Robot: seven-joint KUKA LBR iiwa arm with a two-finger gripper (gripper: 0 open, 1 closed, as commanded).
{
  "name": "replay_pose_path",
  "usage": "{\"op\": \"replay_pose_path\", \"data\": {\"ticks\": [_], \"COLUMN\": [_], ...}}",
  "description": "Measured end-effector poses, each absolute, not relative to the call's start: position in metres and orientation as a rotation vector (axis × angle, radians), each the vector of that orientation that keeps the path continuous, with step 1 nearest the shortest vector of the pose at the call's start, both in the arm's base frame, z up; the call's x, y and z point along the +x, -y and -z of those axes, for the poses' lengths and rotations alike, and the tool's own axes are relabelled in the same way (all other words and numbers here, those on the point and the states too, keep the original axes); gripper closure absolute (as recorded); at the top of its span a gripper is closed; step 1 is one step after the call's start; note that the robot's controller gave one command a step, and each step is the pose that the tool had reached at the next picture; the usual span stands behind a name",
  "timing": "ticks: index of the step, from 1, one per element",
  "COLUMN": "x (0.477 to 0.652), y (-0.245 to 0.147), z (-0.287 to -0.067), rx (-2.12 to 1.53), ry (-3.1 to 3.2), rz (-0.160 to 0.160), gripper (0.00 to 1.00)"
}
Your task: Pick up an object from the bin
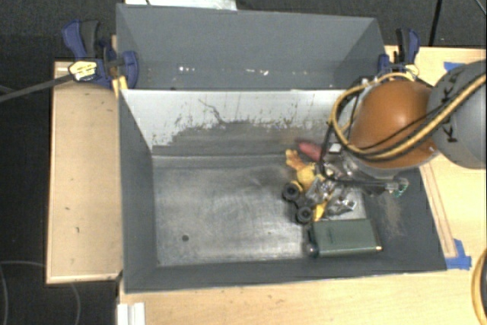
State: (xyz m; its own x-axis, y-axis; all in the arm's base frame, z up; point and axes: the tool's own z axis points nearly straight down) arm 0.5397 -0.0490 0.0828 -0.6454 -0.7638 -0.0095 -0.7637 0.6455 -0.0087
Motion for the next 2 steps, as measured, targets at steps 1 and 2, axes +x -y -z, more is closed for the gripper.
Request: {"op": "replay_pose_path", "data": {"ticks": [1, 2], "x": [0.54, 0.534], "y": [0.049, 0.042], "z": [-0.083, -0.163], "rx": [-1.319, -1.319], "ry": [-2.838, -2.85], "rz": [0.006, -0.001], "gripper": [1.0, 1.0]}}
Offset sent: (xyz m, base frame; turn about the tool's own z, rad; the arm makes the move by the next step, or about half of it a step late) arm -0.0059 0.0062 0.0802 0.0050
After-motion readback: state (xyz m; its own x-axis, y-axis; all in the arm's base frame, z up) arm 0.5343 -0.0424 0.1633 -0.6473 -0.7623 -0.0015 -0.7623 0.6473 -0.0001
